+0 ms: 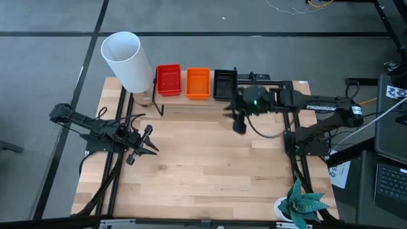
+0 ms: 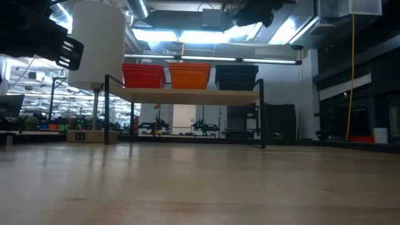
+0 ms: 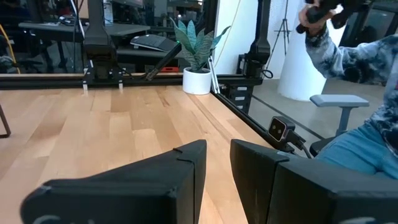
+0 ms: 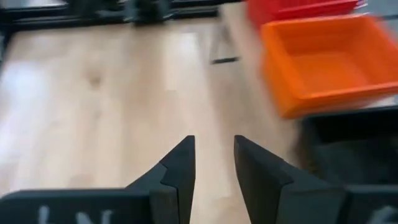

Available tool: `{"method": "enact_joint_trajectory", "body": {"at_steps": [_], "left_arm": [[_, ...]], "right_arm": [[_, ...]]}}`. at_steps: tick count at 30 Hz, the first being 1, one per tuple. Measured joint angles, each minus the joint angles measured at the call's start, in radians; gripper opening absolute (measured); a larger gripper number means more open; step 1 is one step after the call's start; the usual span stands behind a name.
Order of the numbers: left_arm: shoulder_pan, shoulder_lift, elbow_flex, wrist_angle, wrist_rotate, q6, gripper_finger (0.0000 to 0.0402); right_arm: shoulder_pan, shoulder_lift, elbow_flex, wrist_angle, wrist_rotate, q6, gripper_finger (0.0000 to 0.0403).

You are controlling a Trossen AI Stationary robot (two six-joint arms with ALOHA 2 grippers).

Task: Stack baskets on shelf by color
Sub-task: Return to Home Position

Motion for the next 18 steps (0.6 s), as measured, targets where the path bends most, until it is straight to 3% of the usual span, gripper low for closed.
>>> {"method": "enact_joint_trajectory", "body": {"at_steps": [4,7,13,18], "left_arm": [[0.009,0.0,0.0,0.0,0.007,0.0,0.0066],[0.05,0.0,0.0,0.002,0.006,0.0,0.0066],[0.199,0.0,0.0,0.0,0.002,0.0,0.0066],[0.323,0.0,0.0,-0.004,-0.001,0.0,0.0066]], "right_arm": [[0.104,-0.024,-0.032,-0.012,0.002,0.065,0.011],[0.187,-0.03,-0.048,-0.011,0.067,0.095,0.011],[0.322,-0.031,-0.088,0.012,0.218,0.151,0.011],[0.402,-0.031,-0.1,0.032,0.254,0.243,0.011]]}}
